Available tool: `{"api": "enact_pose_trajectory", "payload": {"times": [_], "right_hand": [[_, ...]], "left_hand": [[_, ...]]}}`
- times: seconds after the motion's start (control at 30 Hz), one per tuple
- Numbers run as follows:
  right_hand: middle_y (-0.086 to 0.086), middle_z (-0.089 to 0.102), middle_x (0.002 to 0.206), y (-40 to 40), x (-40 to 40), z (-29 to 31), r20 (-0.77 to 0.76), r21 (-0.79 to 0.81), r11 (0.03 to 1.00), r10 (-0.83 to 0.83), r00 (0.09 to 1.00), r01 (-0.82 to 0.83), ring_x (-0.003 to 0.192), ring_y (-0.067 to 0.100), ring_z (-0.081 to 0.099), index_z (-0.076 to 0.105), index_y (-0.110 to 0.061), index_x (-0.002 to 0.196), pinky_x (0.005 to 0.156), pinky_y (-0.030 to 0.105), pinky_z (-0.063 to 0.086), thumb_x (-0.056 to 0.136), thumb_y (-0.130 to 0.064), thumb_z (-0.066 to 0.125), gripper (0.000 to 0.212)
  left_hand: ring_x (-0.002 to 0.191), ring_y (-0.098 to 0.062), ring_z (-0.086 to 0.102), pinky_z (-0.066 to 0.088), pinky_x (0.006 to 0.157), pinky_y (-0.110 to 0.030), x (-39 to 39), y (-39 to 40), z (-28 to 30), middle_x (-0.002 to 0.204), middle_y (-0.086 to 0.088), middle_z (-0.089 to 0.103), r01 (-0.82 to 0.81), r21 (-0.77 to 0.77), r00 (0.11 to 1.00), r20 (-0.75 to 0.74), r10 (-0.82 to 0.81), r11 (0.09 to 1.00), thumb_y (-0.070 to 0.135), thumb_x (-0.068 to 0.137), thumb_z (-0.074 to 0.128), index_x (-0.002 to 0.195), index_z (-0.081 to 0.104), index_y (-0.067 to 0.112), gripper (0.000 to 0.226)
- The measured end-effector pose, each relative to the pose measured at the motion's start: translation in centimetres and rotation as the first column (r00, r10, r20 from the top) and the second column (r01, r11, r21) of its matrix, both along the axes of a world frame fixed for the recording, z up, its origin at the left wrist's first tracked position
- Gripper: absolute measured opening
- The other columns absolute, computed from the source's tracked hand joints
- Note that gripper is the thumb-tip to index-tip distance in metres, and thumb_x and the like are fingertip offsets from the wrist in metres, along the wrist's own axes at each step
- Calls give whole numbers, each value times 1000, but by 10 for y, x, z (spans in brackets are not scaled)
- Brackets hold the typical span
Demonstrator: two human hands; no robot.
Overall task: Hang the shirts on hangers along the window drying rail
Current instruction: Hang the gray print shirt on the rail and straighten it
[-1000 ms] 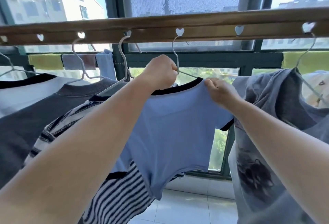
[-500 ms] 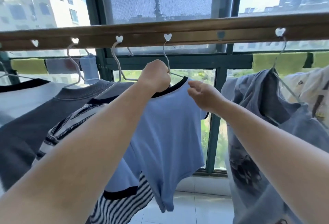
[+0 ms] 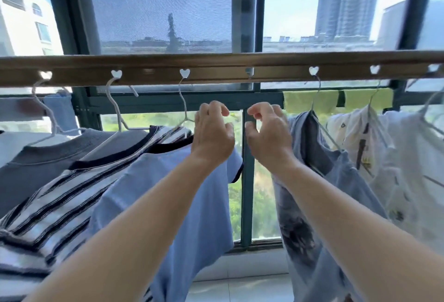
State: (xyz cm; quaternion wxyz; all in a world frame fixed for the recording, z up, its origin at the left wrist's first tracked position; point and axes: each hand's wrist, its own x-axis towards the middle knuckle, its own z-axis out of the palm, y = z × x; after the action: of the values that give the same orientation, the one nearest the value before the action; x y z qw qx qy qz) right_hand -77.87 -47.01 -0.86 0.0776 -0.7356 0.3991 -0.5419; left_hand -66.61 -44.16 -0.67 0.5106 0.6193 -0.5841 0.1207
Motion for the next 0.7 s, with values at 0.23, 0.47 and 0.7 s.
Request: {"api": "enact_pose_trajectory", "payload": {"times": [0.23, 0.47, 0.7], "right_hand": [[9, 38, 122, 14, -61, 14, -185, -134, 912, -406, 895, 387, 115, 29, 34, 46, -15, 117, 95, 28, 23, 79, -15, 62, 42], [10, 39, 129, 7, -101, -1, -476, 165, 807, -437, 763, 566, 121, 32, 37, 36, -18, 126, 100, 41, 33, 82, -19, 62, 51], [0, 60, 79, 0, -121, -11, -450, 127, 807, -471, 759, 576, 76, 24, 58, 52, -17, 91, 65, 31, 42, 86, -33, 60, 19]], "left_hand": [[104, -19, 52, 42, 90, -28, -31, -48, -8, 111, -5, 53, 338, 201, 941, -38, -337, 919, 20, 90, 56, 122, 49, 12, 34], [132, -22, 39, 31, 111, -31, -55, -91, -4, 142, -10, 41, 482, 334, 859, 1, -512, 810, 25, 91, 57, 140, 36, 8, 56], [132, -22, 35, 27, 109, -32, -50, -124, -1, 141, -4, 44, 456, 308, 860, 88, -502, 835, 29, 92, 53, 139, 40, 21, 49]]}}
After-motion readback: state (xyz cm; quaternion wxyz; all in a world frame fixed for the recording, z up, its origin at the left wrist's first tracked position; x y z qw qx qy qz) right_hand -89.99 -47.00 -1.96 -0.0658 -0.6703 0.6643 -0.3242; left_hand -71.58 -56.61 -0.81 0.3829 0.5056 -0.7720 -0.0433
